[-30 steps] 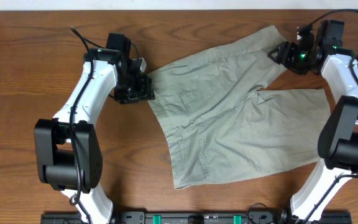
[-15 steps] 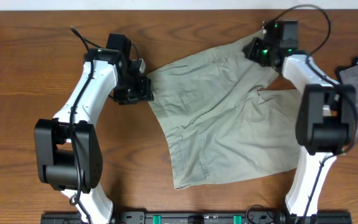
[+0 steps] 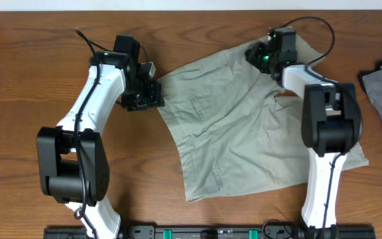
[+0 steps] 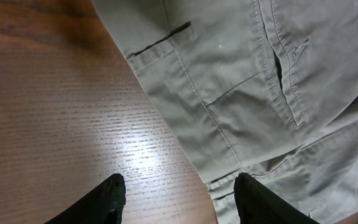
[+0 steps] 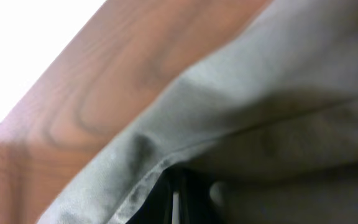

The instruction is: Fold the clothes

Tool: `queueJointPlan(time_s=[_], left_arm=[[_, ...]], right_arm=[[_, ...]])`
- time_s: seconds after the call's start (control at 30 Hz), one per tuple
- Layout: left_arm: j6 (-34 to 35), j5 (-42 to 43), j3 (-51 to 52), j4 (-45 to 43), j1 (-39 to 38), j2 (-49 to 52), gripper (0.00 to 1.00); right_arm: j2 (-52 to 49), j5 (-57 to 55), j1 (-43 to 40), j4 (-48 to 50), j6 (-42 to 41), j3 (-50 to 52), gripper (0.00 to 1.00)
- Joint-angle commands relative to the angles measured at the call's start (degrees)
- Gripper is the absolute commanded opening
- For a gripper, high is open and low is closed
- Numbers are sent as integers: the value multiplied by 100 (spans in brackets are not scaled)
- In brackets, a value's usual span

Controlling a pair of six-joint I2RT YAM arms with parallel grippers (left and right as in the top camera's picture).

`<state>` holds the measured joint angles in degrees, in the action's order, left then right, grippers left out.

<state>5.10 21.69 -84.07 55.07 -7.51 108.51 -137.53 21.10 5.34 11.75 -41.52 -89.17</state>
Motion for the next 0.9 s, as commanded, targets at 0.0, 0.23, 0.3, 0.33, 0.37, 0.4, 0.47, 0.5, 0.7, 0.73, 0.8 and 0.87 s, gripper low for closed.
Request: queueJointPlan(time_s=[0.0, 0.23, 0.3, 0.33, 0.37, 0.4, 0.47, 0.5, 0.7, 0.73, 0.8, 0.87], left_arm=[[-35, 28, -48, 13, 2, -7, 59], [-35, 28, -48, -15, 2, -7, 59], [-35, 28, -48, -37, 2, -7, 59], [-35, 26, -48, -37, 2, -7, 59], [-37, 26, -48, -35, 2, -7, 59], [-35, 28, -48, -31, 2, -7, 59], [-35, 26, -48, -13, 2, -7, 59], [-35, 26, -48, -11, 2, -7, 59], [-35, 26, -48, -11, 2, -7, 59], [-35, 26, -48, -13, 2, -7, 59], [-35, 28, -48, -22, 2, -7, 59], [-35, 26, -48, -37, 2, -7, 59]], right_arm=[[-369, 26, 28, 970, -538, 2, 5], [-380, 131, -50, 3569, -927, -479, 11], [-380, 562, -146, 3045, -909, -855, 10], [-380, 872, -219, 2575, -787, -1054, 9], [-374, 1121, -280, 2177, -625, -1202, 8], [-367, 1360, -354, 1694, -402, -1364, 6], [-337, 1582, -535, 391, 192, -1733, 4], [-313, 1558, -640, -387, 433, -1950, 2], [-304, 291, -1016, -3567, 905, -2911, 2], [-304, 144, -1025, -3770, 907, -2942, 2], [-310, 50, -1019, -4059, 903, -2938, 2], [-343, -160, -986, -4321, 870, -2924, 2]])
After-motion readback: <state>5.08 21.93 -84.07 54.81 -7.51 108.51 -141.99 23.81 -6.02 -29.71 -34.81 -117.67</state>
